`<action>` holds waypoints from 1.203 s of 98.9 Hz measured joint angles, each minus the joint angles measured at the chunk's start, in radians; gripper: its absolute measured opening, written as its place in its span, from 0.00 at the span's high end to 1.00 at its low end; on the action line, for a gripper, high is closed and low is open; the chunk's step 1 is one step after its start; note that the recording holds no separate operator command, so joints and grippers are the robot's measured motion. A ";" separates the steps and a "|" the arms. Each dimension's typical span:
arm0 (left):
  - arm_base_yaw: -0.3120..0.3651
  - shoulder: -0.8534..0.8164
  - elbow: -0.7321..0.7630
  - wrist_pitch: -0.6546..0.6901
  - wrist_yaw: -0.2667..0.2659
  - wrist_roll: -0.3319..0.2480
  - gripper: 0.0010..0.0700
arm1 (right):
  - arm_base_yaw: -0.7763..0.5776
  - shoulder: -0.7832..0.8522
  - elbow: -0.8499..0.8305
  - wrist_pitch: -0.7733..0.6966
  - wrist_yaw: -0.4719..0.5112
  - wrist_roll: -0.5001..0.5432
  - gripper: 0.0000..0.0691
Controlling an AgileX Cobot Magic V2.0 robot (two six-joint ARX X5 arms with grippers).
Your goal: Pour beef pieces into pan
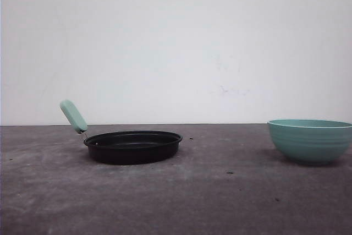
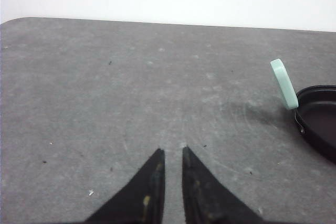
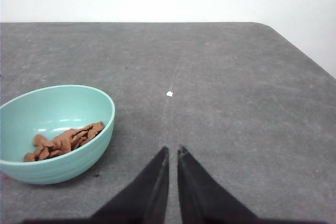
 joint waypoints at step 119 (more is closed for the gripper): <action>0.000 0.000 0.000 0.019 0.003 -0.304 0.97 | 0.002 0.000 0.000 0.006 -0.109 0.450 0.98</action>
